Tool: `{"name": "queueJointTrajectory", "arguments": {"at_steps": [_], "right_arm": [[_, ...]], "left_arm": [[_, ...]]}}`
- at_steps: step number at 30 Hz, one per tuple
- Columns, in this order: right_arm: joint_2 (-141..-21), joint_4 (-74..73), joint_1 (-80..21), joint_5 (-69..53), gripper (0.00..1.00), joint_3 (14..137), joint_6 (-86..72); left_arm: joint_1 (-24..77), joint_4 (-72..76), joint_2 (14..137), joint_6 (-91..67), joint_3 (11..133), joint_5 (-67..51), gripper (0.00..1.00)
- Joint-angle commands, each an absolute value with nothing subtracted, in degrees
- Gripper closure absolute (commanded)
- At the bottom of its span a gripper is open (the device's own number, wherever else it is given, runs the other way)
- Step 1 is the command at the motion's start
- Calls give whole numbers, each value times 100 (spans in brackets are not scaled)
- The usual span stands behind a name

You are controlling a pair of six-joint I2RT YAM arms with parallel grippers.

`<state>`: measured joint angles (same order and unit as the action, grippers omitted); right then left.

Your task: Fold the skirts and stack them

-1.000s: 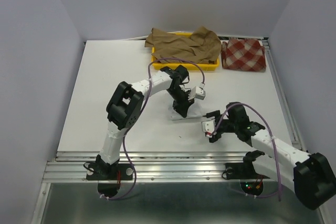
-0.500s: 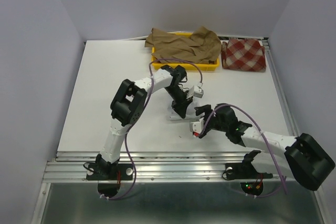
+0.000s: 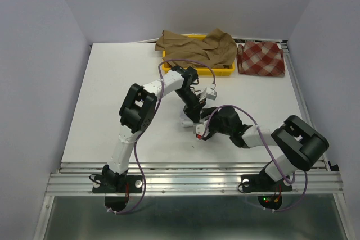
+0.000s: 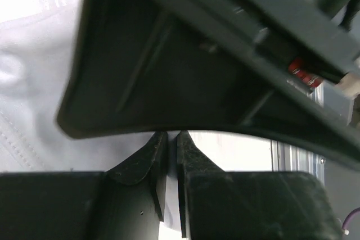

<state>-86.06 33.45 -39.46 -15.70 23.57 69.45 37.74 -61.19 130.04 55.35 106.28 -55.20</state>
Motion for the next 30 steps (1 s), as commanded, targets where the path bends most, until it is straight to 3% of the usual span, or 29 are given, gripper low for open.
{"name": "queueJointTrajectory", "arguments": {"at_steps": [1,4,8,11,12,15,18,20,24,30], "right_arm": [[-8912,4060,-3981,-1389,24,2566,7066],[-9026,4262,-3981,-1581,30,2496,7215],[-9298,4359,-3981,-1460,55,2505,7514],[-9536,4517,-3981,-1029,74,2557,7532],[-9519,4561,-3981,-907,79,2566,7480],[-9256,4239,-3981,-546,99,2584,7409],[-8484,3415,-3981,-378,99,2601,7296],[-7722,2658,-3981,-282,99,2898,6962],[-6753,-236,-3894,-395,99,3950,6435],[-6626,-3473,-3158,-1414,99,5945,6407]], "left_arm": [[3762,-6425,12964,5678,10793,-5854,93],[3753,-6416,12955,5695,10775,-5845,93],[3753,-6416,12911,5678,10758,-5871,93],[3744,-6416,12859,5634,10740,-5889,77],[3735,-6416,12789,5590,10740,-5863,66],[3596,-5978,12308,5196,10513,-5539,52],[3298,-5380,11657,4720,10275,-5073,43],[3121,-5483,11470,4754,10396,-4729,43],[2489,-5818,11137,4755,10643,-4658,43],[2303,-6161,10794,4878,10504,-5008,41]]}}
